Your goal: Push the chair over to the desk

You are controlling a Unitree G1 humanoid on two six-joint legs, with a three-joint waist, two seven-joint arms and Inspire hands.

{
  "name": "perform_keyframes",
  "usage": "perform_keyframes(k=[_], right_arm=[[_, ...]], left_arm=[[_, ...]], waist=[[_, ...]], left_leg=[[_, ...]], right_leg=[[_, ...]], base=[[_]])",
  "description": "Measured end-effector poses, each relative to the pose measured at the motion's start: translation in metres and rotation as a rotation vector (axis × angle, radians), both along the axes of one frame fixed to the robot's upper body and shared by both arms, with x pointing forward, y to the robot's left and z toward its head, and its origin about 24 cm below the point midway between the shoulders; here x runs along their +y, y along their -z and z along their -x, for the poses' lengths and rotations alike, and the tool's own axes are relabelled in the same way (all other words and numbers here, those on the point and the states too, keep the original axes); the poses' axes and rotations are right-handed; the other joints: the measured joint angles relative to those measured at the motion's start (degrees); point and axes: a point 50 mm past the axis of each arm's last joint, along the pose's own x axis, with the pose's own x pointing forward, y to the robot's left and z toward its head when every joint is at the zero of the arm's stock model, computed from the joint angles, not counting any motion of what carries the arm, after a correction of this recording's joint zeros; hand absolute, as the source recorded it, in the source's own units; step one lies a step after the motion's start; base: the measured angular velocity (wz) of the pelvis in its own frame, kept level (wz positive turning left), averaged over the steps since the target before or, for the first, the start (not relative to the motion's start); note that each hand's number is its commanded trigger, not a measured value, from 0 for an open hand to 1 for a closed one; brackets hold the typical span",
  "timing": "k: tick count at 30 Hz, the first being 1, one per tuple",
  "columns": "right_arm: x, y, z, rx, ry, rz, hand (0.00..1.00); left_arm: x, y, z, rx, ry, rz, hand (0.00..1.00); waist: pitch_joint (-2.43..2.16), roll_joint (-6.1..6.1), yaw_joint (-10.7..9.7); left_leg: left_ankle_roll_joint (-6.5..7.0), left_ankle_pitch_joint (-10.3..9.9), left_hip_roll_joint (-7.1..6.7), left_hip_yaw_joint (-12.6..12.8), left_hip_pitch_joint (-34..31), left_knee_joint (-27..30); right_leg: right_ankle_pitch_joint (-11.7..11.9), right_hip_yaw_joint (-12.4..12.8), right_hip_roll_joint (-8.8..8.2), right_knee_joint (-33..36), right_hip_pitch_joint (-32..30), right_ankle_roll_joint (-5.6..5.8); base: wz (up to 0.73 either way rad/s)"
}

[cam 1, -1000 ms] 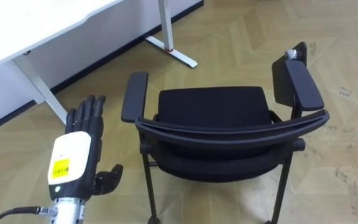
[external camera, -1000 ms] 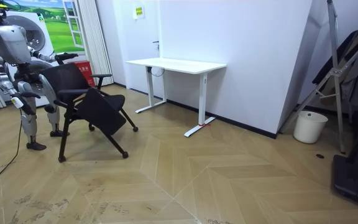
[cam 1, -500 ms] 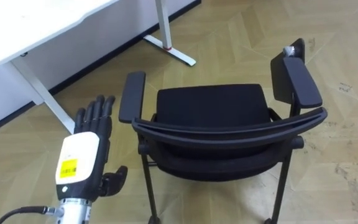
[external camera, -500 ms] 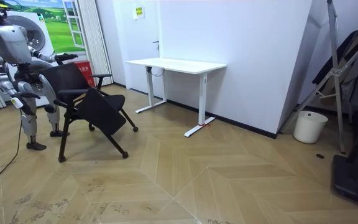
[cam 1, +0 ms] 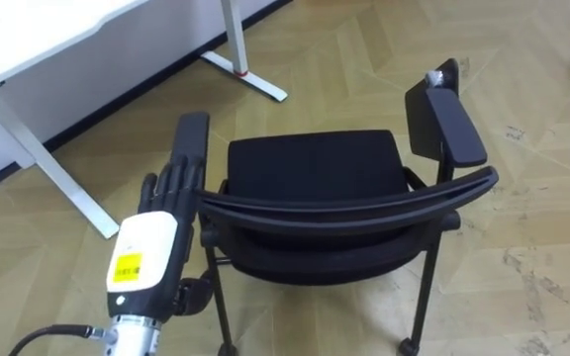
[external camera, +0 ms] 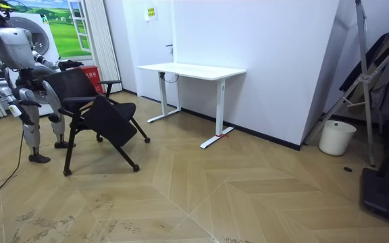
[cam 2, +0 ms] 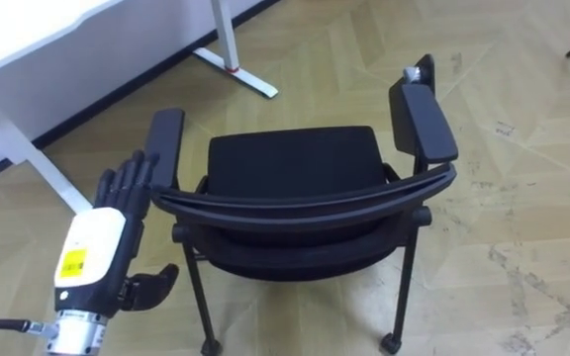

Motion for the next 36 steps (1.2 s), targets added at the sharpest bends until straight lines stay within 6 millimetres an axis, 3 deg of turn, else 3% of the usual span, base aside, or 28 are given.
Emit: perform_keyframes(k=[10,23,36], right_arm=[[0.002,0.001,0.002,0.015,0.005,-0.019,0.00],[0.007,0.002,-0.001,0.010,0.003,-0.032,0.00],[0.006,0.001,-0.004,-0.009,0.014,-0.056,0.00]], left_arm=[[-0.008,0.003,0.002,0.019,0.037,-0.005,0.00],[-0.023,0.005,0.006,0.028,0.101,-0.009,0.00],[-0.020,-0.002,-0.005,-0.017,0.135,-0.061,0.00]], waist=[[-0.49,0.99,-0.75],[-0.18,1.11,-0.83],[0.16,1.36,-2.33]], left_leg=[[0.00,0.00,0.20,0.49,0.33,0.06],[0.00,0.00,0.25,0.65,0.40,0.06],[0.00,0.00,0.32,1.15,1.00,-0.46]], right_leg=[[0.05,0.40,0.11,0.05,0.14,-0.09],[0.05,0.53,0.14,0.05,0.13,-0.09],[0.05,1.61,0.08,0.02,0.11,-0.09]], base=[[-0.02],[0.00],[-0.02]])
